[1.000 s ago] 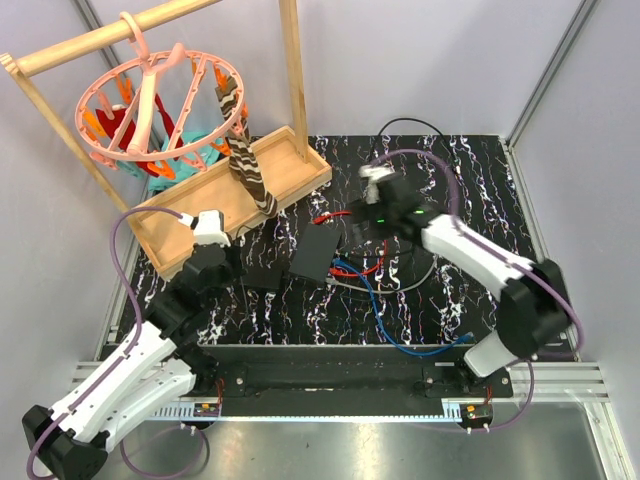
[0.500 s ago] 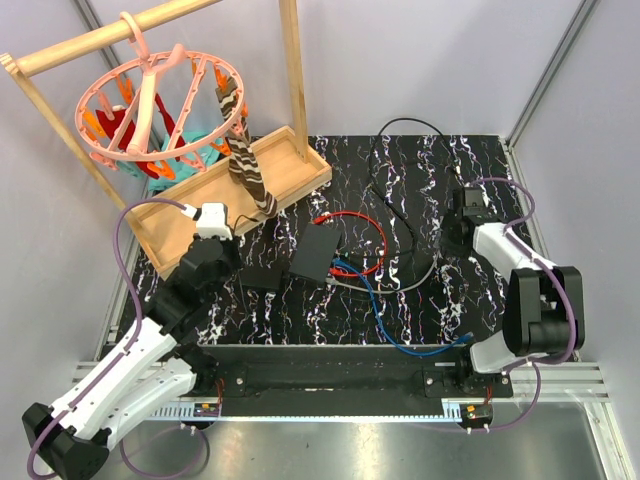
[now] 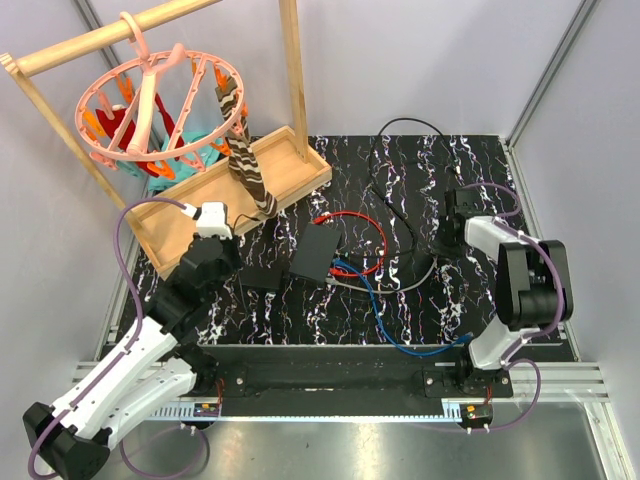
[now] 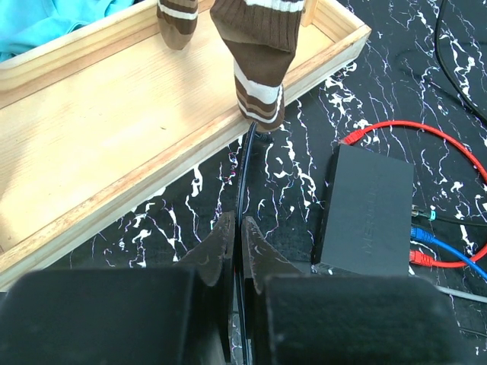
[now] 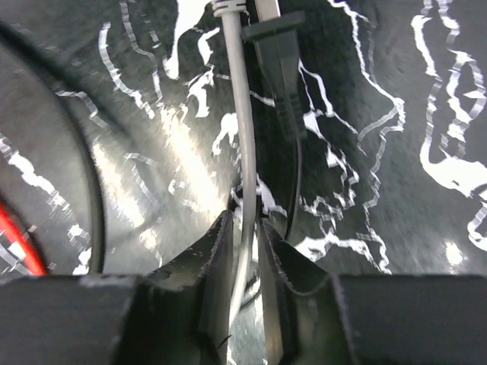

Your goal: Insert the plug into the switch port

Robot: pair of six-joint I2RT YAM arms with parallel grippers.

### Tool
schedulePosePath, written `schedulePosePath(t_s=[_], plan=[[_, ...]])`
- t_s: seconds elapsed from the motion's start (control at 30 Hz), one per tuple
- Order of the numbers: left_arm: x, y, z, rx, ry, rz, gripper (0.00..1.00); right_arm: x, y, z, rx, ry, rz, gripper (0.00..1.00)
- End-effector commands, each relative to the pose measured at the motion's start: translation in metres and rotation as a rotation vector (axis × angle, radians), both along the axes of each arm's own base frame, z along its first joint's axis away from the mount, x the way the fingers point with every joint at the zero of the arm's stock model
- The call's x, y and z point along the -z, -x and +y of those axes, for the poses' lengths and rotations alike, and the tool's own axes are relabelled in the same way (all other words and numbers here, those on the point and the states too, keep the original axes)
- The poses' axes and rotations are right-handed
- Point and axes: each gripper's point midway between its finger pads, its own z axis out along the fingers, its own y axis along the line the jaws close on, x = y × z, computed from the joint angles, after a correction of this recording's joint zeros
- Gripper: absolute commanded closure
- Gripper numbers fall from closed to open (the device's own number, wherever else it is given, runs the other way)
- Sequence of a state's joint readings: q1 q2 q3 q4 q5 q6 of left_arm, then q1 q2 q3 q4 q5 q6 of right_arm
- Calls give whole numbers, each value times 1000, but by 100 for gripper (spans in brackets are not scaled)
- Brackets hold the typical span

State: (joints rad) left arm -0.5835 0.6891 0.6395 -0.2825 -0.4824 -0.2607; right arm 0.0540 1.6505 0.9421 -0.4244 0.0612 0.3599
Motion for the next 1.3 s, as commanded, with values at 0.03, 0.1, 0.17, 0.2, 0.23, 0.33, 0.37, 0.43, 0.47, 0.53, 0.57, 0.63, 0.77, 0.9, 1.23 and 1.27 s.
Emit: schedulePosePath(t_s=[0.03, 0.1, 0.17, 0.2, 0.23, 0.33, 0.37, 0.43, 0.47, 0.53, 0.57, 0.63, 0.77, 0.9, 1.23, 1.27], plan=[[-26, -5, 2, -17, 41, -83, 96, 8, -15, 1, 23, -10, 5, 84], [-28, -5, 3, -19, 47, -88, 96, -2, -18, 2, 21, -19, -24, 95], [-29, -4, 3, -19, 48, -92, 96, -17, -20, 4, 24, -31, -64, 100], [-30, -4, 4, -20, 48, -94, 96, -37, -23, 4, 29, -36, -115, 100], [-31, -4, 3, -19, 52, -97, 96, -45, -20, 3, 40, -39, -132, 100], [-34, -3, 5, -23, 58, -104, 96, -75, -10, -4, 98, -29, -213, 100], [-34, -3, 5, -23, 60, -107, 96, -90, -6, -5, 115, -33, -256, 100], [-36, -3, 6, -26, 63, -110, 96, -85, 11, -7, 184, -47, -246, 100], [-36, -2, 6, -25, 64, -110, 95, -90, 18, -9, 214, -58, -265, 99], [-39, -2, 6, -23, 70, -117, 95, -74, 37, -9, 294, -89, -230, 97], [-39, -2, 7, -25, 71, -119, 96, -76, 43, -9, 318, -105, -247, 96], [-39, -2, 7, -25, 71, -119, 96, -60, 61, -12, 409, -117, -216, 93], [-39, -2, 6, -17, 77, -118, 95, -49, 81, -17, 550, -161, -237, 86], [-40, -2, 5, -13, 83, -118, 95, -36, 83, -18, 575, -168, -200, 55], [-39, -2, 7, -18, 82, -117, 95, -91, 3, -22, 290, -50, -304, 19], [-38, -2, 7, -19, 80, -114, 95, -103, -12, -15, 257, -82, -335, 18]])
